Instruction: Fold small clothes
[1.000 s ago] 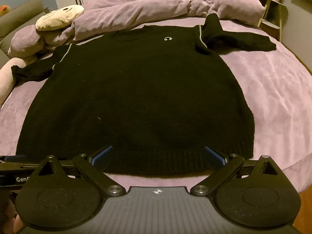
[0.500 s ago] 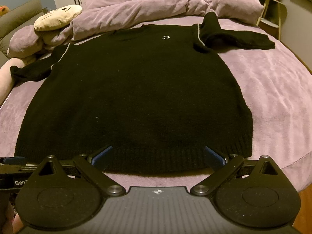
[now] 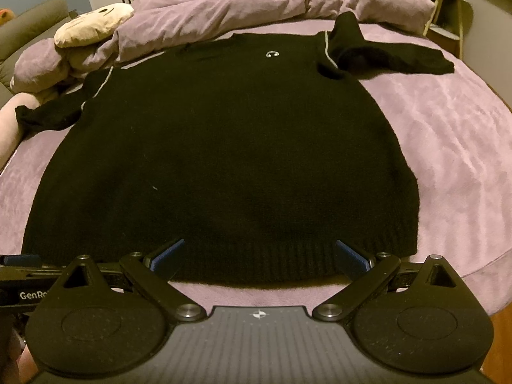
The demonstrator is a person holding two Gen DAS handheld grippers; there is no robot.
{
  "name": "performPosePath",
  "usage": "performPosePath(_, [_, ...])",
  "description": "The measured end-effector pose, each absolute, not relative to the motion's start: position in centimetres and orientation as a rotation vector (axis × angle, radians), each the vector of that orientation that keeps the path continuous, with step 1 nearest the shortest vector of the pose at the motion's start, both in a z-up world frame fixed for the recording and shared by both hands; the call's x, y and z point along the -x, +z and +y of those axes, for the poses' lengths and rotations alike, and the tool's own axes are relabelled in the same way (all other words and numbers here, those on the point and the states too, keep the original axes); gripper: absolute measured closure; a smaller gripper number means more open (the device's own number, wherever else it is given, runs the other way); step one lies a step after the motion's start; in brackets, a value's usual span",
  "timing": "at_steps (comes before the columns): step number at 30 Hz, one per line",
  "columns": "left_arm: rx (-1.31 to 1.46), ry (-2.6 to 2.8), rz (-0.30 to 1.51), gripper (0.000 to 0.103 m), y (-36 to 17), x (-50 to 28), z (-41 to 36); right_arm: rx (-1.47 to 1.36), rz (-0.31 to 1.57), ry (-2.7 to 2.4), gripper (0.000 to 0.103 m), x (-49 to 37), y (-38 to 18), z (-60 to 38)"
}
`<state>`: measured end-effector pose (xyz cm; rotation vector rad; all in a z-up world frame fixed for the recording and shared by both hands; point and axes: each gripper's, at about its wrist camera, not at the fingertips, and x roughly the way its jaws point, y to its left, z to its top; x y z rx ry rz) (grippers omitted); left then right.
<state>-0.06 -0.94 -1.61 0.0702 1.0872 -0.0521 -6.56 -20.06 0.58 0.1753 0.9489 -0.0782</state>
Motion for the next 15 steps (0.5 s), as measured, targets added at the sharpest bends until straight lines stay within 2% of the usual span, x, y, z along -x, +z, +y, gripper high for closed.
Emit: performPosePath(15, [-0.052,-0.034,1.109,0.000,-3.1,-1.4,-1.2,-0.234,1.009,-0.048,0.004,4.5,-2.6,-21.7])
